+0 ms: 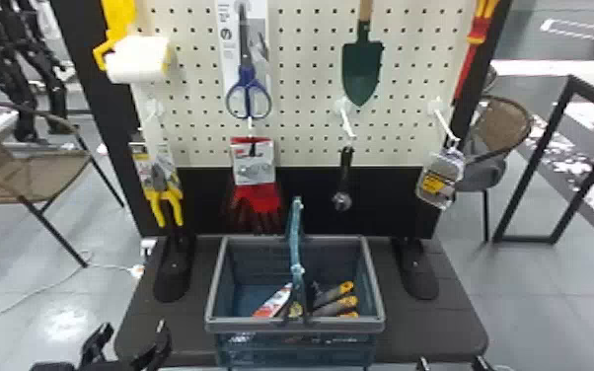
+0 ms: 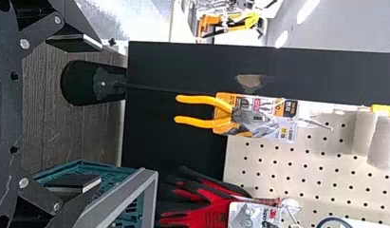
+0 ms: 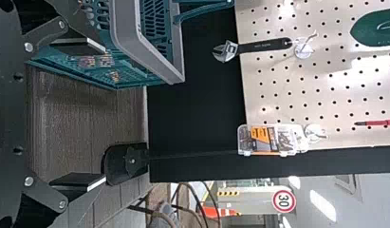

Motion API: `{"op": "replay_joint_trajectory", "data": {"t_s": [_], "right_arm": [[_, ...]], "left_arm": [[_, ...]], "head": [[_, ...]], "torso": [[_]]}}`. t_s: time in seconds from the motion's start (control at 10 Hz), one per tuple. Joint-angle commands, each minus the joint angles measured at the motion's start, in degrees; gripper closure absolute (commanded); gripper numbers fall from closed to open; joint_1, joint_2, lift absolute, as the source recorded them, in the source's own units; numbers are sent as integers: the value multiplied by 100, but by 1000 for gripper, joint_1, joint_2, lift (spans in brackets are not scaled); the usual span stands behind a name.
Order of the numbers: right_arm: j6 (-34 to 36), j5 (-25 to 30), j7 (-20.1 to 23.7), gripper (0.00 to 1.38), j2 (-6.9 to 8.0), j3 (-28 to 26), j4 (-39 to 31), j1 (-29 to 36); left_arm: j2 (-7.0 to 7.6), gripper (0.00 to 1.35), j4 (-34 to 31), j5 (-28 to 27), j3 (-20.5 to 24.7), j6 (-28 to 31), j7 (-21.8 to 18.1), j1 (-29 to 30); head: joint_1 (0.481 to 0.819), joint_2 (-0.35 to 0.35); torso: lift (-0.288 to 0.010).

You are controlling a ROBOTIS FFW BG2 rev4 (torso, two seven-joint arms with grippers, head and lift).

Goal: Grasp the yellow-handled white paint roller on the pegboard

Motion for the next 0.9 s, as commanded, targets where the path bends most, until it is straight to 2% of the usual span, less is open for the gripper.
{"op": "replay_joint_trajectory", "data": {"t_s": [0.0,0.2,0.4,0.7,0.8], "right_arm": [[16,-5,0,329,0,-35,-28,21],[16,-14,0,329,0,-44,-37,48],[34,-5,0,329,0,-44,-46,57],[131,57,0,329,-9,-150,-169,101],[139,48,0,329,-9,-167,-186,118]], "left_arm": [[-15,305,-520,-43,121,666,-16,-19],[-15,305,-1161,-43,429,1422,-174,-213],[-15,309,-1627,-26,842,2310,-666,-661],[-15,363,-2005,-158,1527,3645,-1536,-1795],[0,377,-2023,-123,1650,3979,-1642,-2164]], "head": [[549,0],[549,0],[549,0],[549,0],[549,0]], "torso": [[-100],[-100],[-100],[-100],[-100]]}}
